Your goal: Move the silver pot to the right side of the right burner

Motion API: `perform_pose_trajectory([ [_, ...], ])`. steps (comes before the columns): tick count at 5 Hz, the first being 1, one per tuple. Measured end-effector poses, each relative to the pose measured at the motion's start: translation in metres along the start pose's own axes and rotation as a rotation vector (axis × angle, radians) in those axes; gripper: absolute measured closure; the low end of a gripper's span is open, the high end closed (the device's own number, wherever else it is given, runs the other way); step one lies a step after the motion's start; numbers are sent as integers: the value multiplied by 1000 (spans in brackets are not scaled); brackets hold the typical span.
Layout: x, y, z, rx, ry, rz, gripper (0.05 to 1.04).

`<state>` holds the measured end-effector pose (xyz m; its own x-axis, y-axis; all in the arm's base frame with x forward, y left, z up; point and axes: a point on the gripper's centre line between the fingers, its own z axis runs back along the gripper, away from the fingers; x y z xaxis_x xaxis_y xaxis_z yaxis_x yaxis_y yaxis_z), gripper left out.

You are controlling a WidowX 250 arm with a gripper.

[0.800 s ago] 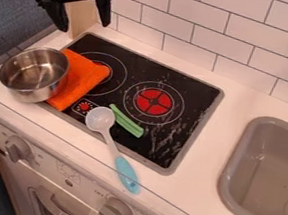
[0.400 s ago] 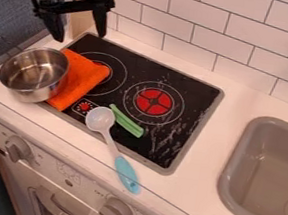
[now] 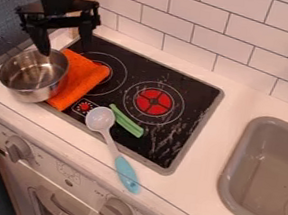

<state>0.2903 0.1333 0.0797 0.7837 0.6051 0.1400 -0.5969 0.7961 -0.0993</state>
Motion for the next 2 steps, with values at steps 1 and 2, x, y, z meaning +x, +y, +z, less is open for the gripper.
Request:
perform_pose_trajectory([
  [1,-6,15,-17,61,8,-21,83],
  [2,-10,17,-32,65,9,-23,151],
])
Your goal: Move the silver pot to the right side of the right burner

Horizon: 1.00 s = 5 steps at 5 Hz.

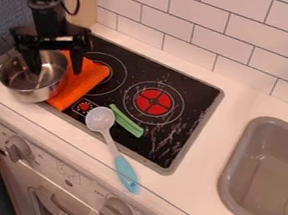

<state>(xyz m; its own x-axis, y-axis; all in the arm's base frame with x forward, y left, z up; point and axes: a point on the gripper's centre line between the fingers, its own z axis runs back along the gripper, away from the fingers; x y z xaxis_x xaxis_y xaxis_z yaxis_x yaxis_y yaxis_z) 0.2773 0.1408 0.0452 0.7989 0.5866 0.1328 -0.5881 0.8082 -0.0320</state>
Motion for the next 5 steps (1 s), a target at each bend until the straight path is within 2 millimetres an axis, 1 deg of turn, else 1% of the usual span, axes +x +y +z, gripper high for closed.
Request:
perform_pose_trajectory([
  [1,-2,0,-9,30,15,-15,453],
  [2,-1,0,-9,35,14,-12,750],
  [3,3,-1,-7,27,3,-3,947],
  [4,2,0,-8,34,10,-4,1012],
  [5,2,0,-8,35,11,0,1015],
])
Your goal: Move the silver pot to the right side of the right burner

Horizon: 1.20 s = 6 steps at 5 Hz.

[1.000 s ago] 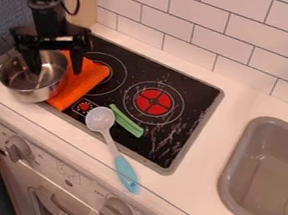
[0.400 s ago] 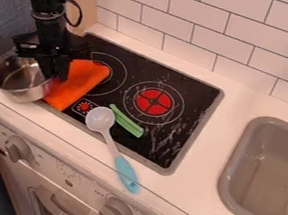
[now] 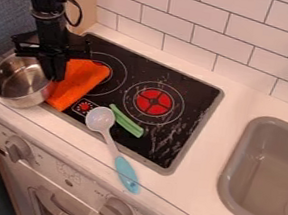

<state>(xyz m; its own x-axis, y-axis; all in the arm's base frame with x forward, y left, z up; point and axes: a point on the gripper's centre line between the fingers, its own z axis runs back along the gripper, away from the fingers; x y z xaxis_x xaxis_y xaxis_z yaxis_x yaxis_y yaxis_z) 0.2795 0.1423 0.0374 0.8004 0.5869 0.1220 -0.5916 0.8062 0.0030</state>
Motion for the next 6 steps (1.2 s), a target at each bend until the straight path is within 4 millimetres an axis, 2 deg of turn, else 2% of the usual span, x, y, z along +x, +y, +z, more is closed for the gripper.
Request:
perform_pose_trajectory([
  [1,1,2,3,12,13,15,1015],
  [2,7,6,20,31,-15,47,1016],
  [3,15,-5,55,35,-85,66,1016],
  [4,4,-41,83,12,-120,-1,1016],
  [5,-12,-74,100,-26,-148,-55,1016],
  [6,-37,-113,100,-60,-131,-158,1016],
])
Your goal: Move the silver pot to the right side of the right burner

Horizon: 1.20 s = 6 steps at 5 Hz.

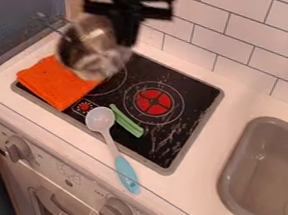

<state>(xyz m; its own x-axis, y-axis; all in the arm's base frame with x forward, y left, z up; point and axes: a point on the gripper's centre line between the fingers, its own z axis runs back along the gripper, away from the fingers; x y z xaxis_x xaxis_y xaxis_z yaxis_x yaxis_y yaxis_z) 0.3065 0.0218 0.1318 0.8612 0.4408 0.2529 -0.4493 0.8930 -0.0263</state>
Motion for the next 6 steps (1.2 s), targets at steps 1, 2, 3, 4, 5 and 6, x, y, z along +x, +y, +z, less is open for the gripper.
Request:
perform_pose_trajectory([
  [1,-13,-35,-16,4,40,-109,1016],
  [2,-8,-65,-33,-5,51,-188,1016],
  [3,-4,-81,-52,-5,67,-219,1016],
  [4,-1,-89,-71,-2,101,-233,1016],
  [5,0,-105,-84,-60,138,-248,1016],
  [6,0,-106,-90,-79,162,-250,992],
])
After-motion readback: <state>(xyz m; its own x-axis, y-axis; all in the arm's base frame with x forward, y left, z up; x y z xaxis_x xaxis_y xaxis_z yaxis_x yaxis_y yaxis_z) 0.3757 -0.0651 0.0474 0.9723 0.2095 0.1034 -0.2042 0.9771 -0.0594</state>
